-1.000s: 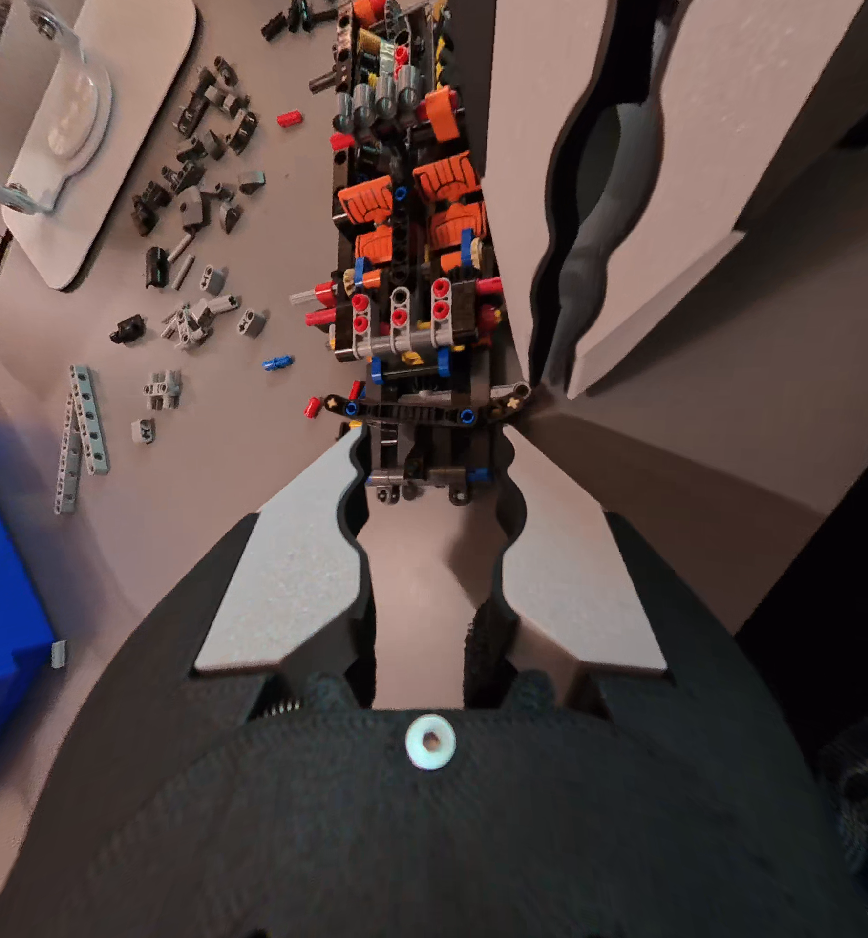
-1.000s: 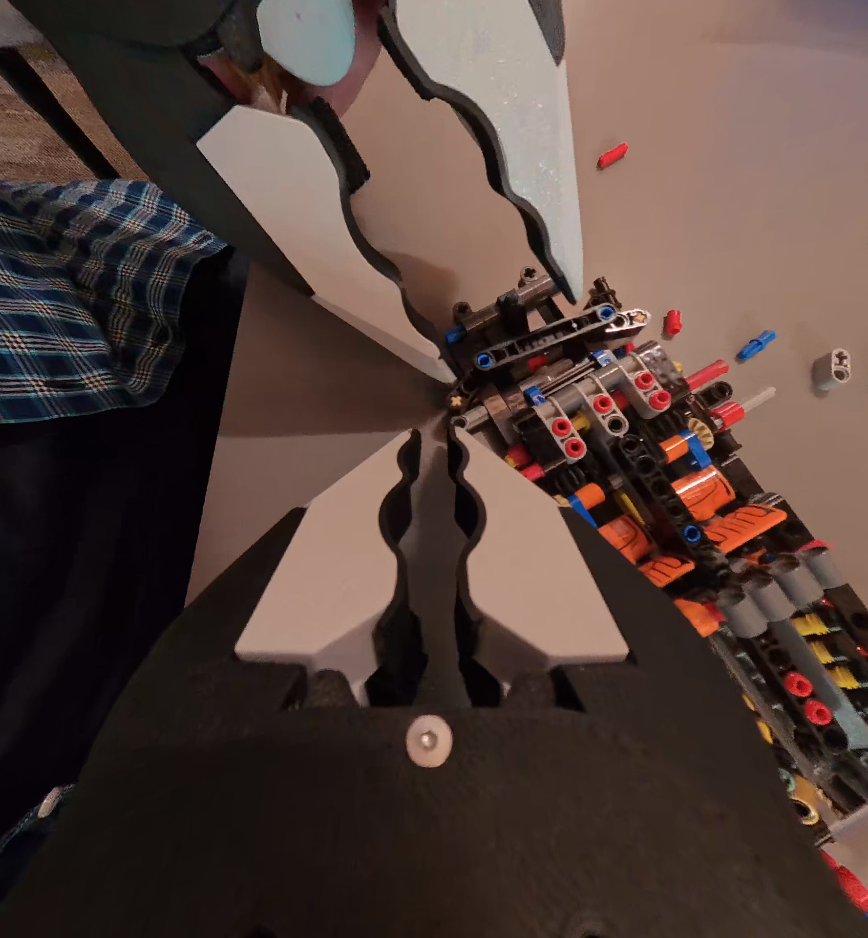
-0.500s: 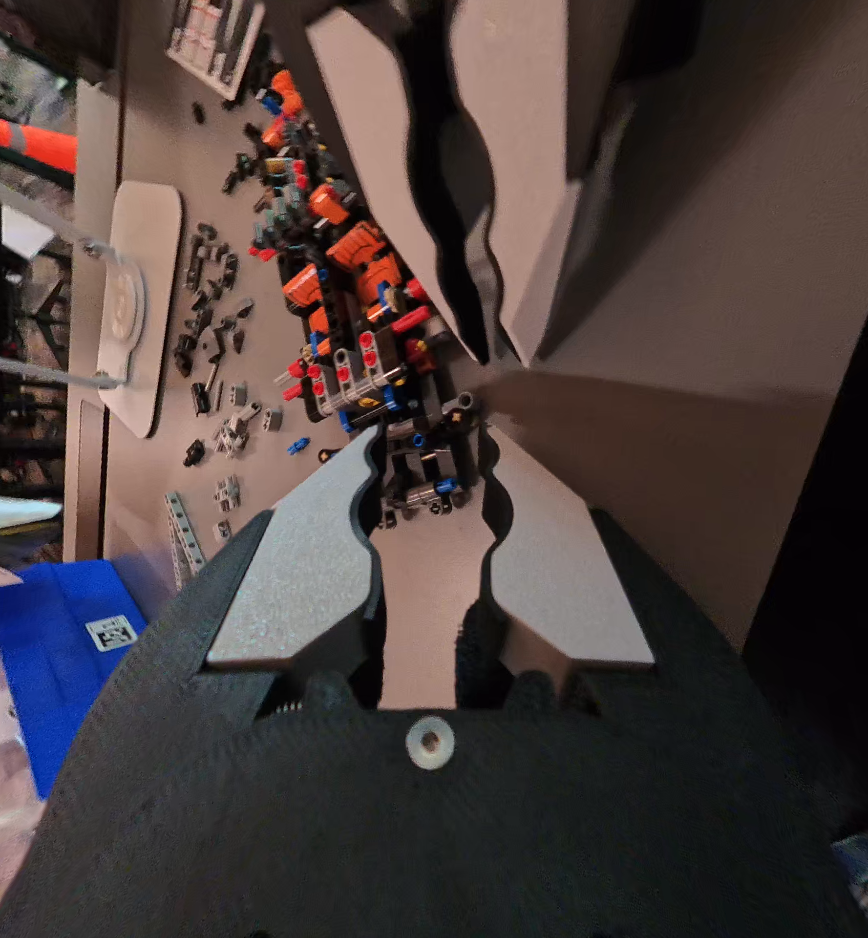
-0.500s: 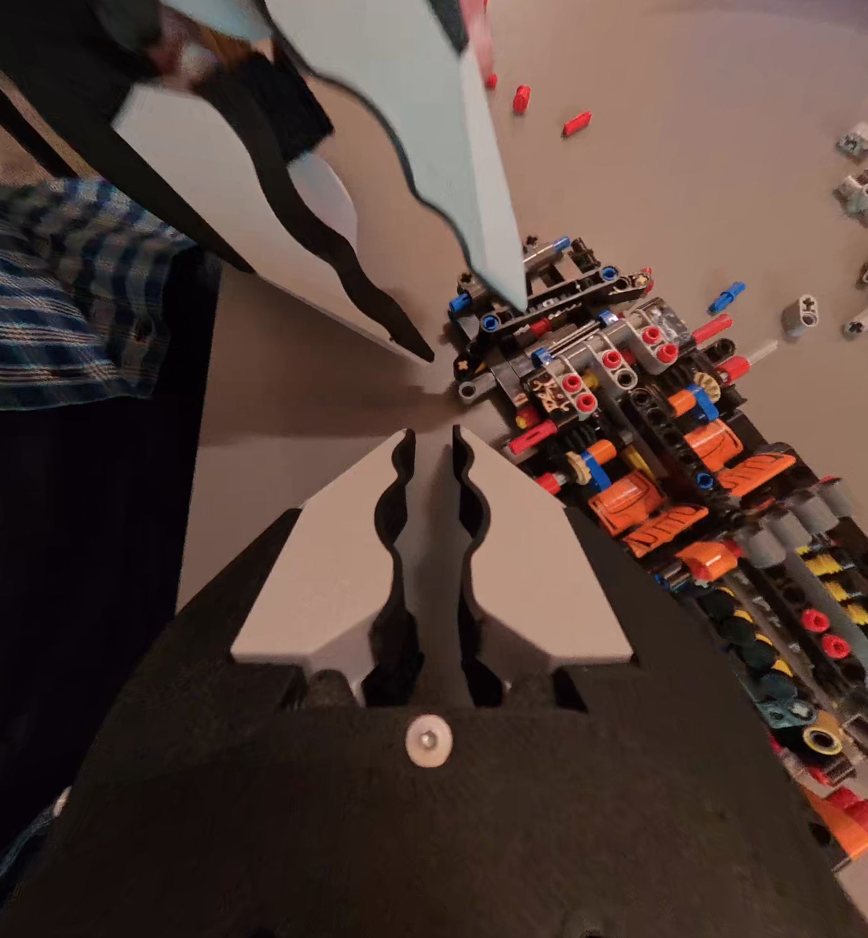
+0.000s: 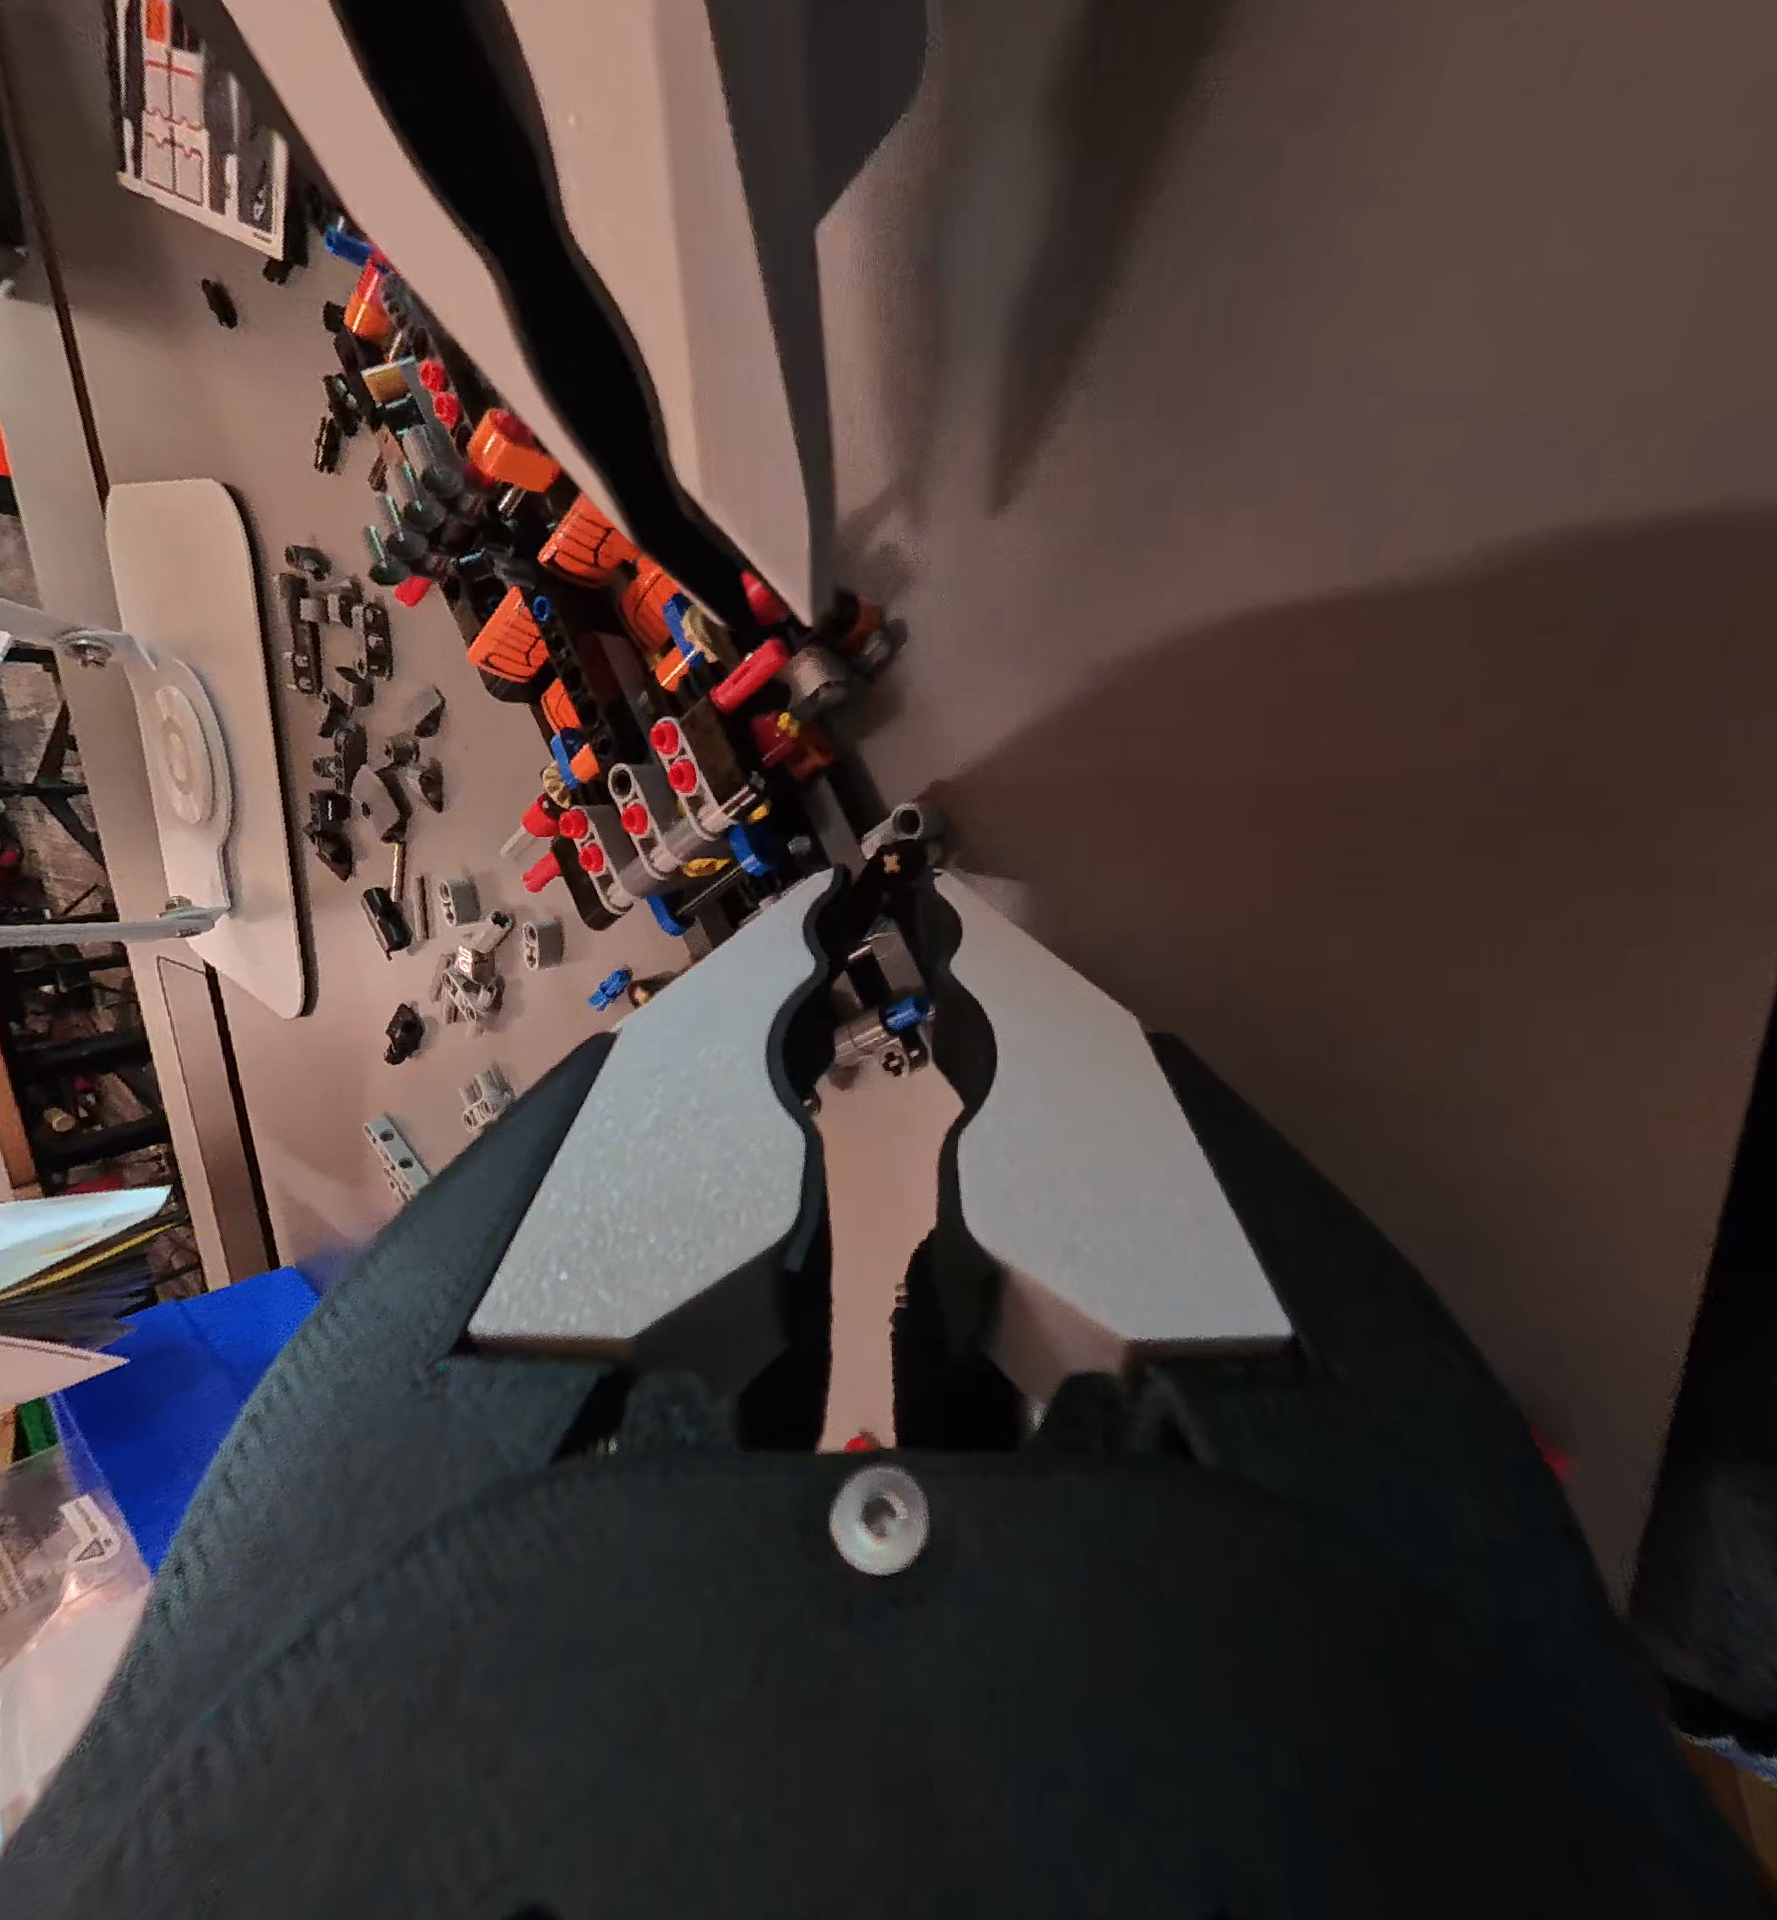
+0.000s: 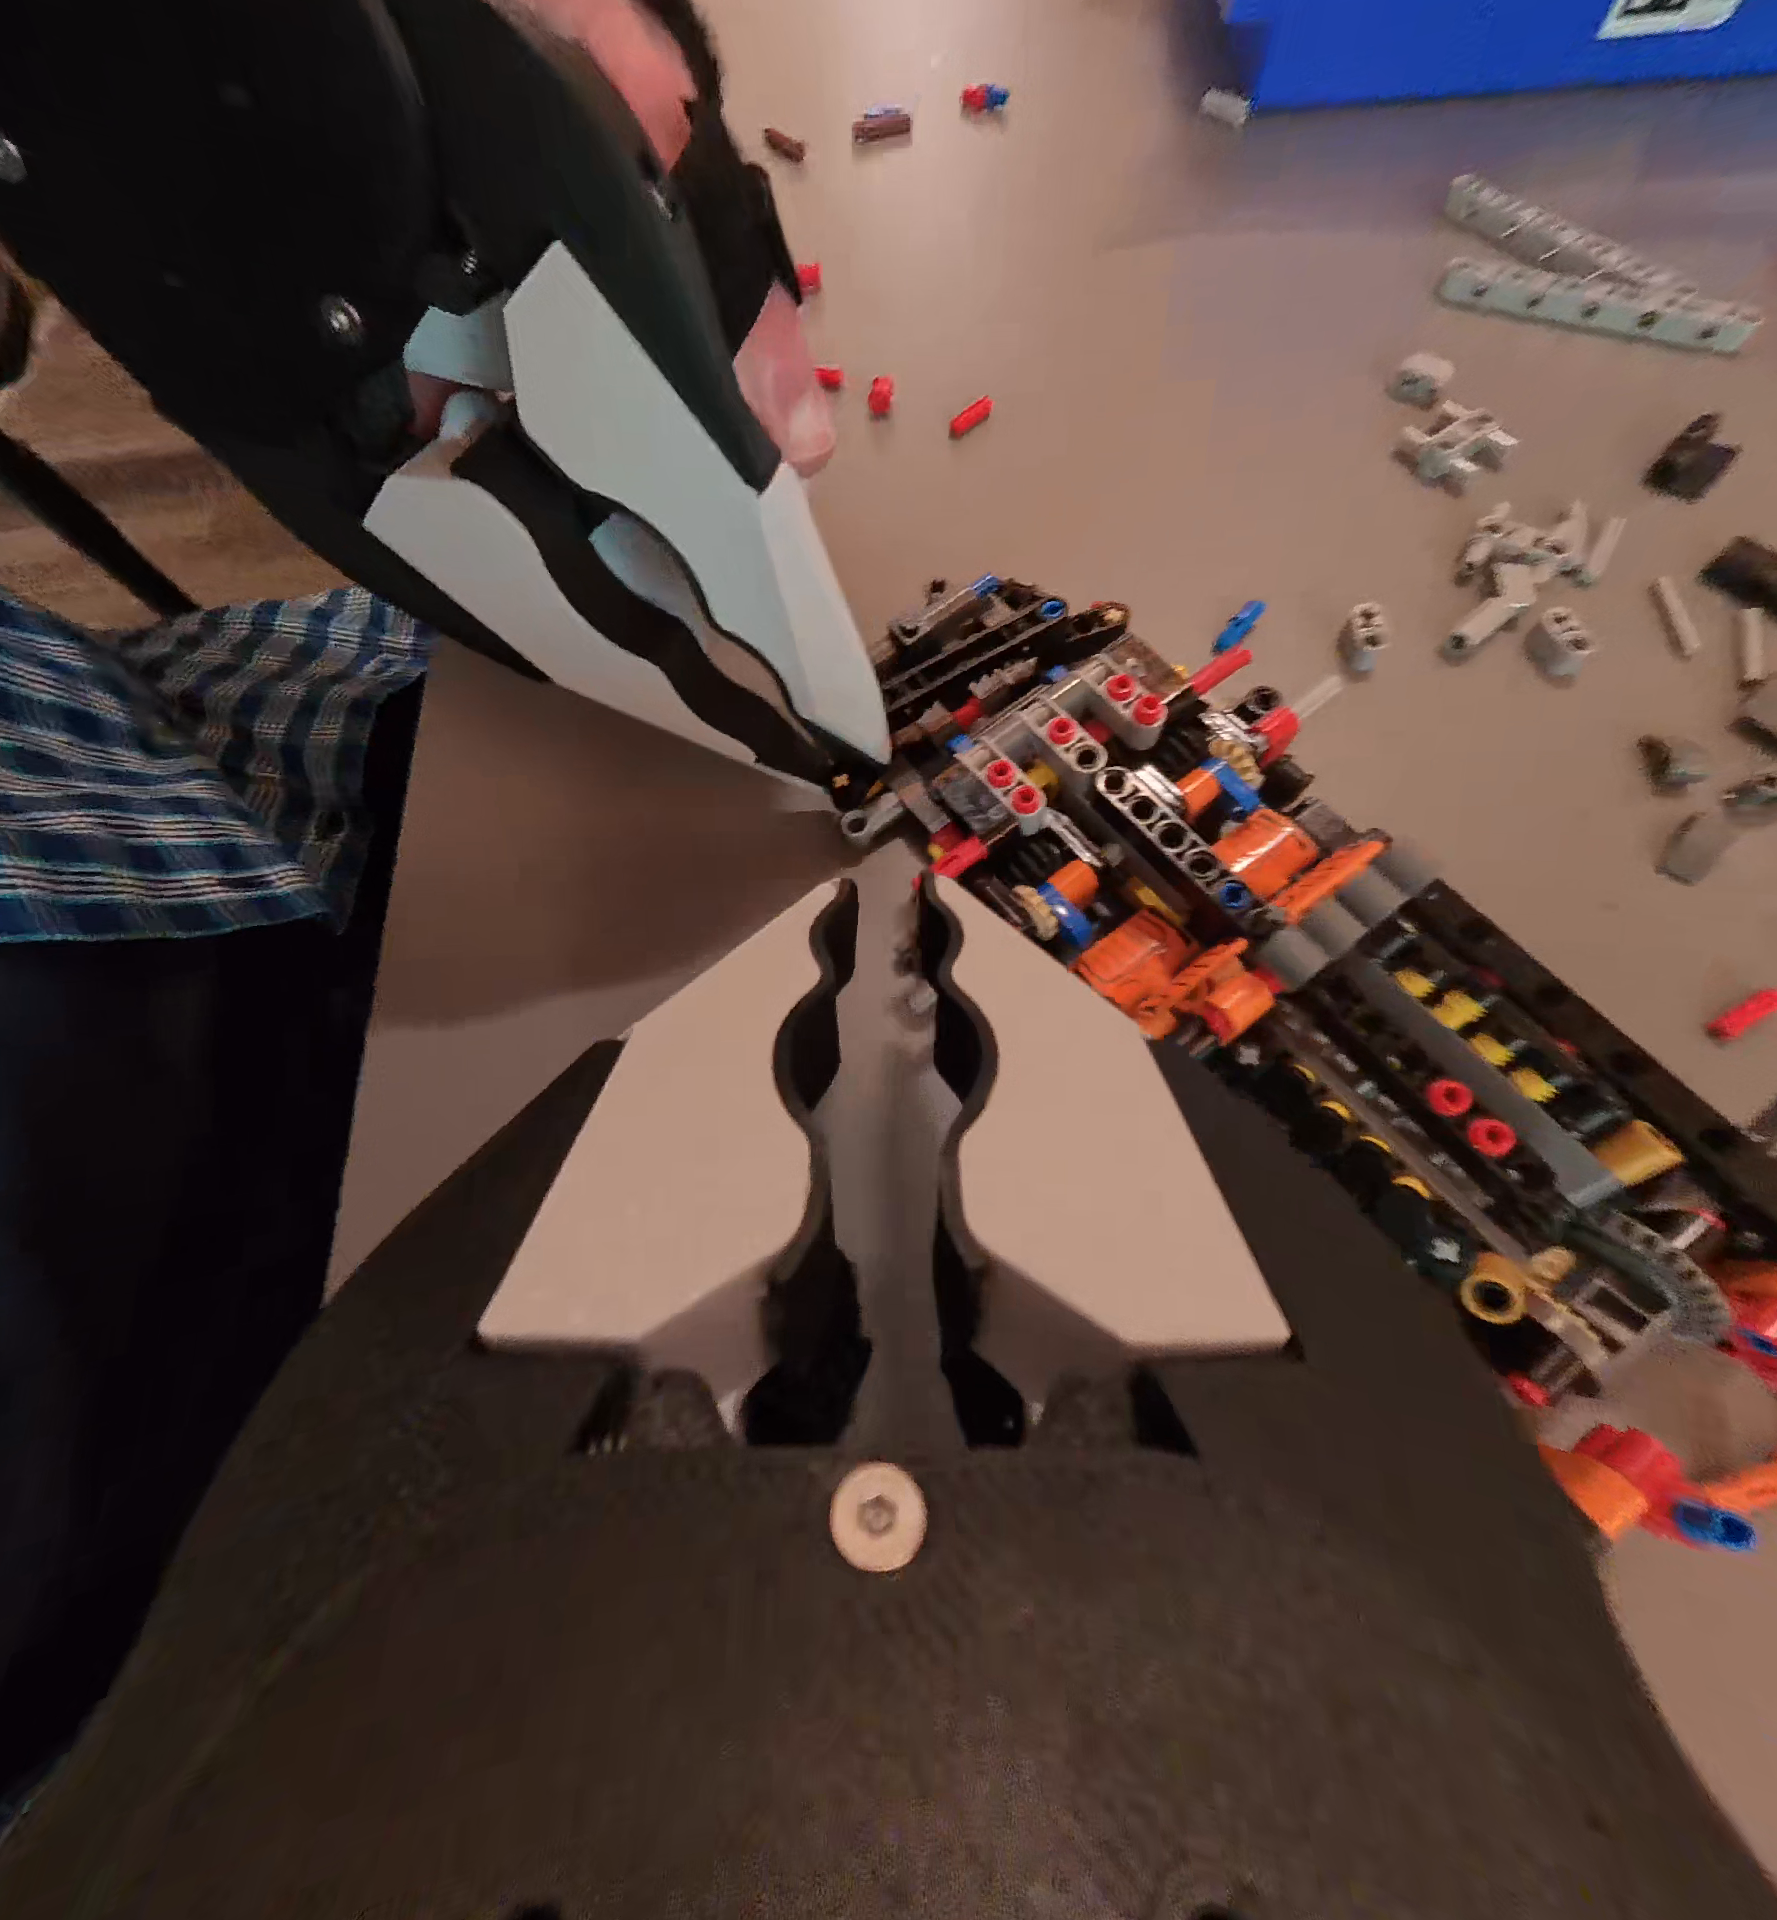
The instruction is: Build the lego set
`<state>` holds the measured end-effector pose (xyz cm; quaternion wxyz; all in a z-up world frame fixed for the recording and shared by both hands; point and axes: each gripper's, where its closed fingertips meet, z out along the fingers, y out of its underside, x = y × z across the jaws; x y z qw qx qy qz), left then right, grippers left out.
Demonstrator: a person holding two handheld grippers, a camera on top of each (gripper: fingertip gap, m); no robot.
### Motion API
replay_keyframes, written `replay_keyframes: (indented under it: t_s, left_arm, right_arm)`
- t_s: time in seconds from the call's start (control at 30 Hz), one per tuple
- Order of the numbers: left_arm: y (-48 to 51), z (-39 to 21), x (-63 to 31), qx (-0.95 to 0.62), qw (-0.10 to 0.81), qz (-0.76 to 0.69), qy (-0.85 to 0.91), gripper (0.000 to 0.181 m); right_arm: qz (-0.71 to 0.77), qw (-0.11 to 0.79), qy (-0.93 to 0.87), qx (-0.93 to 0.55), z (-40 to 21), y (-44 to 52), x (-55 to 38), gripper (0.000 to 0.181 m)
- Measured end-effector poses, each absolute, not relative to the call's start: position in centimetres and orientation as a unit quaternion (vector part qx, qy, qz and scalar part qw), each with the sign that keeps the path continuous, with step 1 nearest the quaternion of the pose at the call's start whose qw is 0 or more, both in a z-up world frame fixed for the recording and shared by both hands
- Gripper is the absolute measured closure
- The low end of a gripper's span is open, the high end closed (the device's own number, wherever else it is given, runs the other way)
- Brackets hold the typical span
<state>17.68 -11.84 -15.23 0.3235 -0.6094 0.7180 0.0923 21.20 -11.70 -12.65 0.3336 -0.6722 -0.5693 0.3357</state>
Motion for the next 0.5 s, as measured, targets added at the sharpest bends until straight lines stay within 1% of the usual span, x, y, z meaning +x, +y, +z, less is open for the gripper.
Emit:
replay_keyframes:
  t_s: [0.03,0.23,0.5]
  left_arm:
    - [-11.8,-15.2,17.8,-0.612,0.328,0.088,0.714,0.170]
    - [-11.5,-15.1,17.9,-0.626,0.338,0.076,0.699,0.170]
    - [-11.1,-14.8,18.4,-0.654,0.351,0.047,0.669,0.171]
  right_arm:
    - [0.326,0.339,-0.572,-0.672,-12.7,-11.5,21.3,0.170]
    - [0.273,0.359,-0.583,-0.677,-13.5,-10.2,21.6,0.156]
    - [0.276,0.347,-0.579,-0.684,-14.4,-10.1,21.0,0.165]
